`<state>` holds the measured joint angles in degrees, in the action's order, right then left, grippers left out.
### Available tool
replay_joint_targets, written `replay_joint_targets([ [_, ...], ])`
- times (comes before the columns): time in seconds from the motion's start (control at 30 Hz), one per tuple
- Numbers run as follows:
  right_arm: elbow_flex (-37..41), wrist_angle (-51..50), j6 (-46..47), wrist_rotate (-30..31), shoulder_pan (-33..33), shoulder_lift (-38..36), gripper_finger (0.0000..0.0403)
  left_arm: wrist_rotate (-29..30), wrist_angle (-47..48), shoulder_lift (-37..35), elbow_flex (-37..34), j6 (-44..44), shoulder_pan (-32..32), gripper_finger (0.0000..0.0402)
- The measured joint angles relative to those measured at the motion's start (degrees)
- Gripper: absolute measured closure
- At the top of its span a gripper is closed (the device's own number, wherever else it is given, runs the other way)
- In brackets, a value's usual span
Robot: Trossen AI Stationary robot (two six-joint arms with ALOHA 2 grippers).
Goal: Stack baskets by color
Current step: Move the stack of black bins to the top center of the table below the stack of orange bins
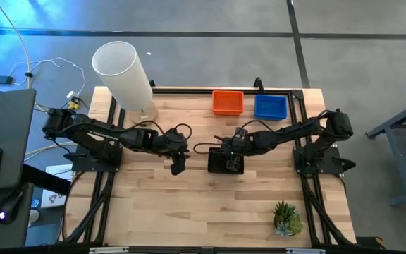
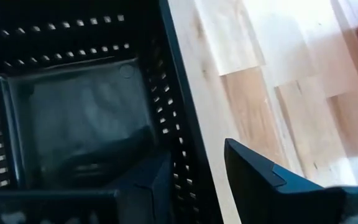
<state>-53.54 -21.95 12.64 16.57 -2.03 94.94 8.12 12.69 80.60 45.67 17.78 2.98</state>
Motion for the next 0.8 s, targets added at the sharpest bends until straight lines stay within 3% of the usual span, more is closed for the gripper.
replay_joint_targets([
  [0.8, 0.0, 0.43, -18.37, -0.08, 13.4, -0.04, 0.0274, -0.06, -0.02, 0.04, -0.02, -1.53, 0.0, 0.0294],
])
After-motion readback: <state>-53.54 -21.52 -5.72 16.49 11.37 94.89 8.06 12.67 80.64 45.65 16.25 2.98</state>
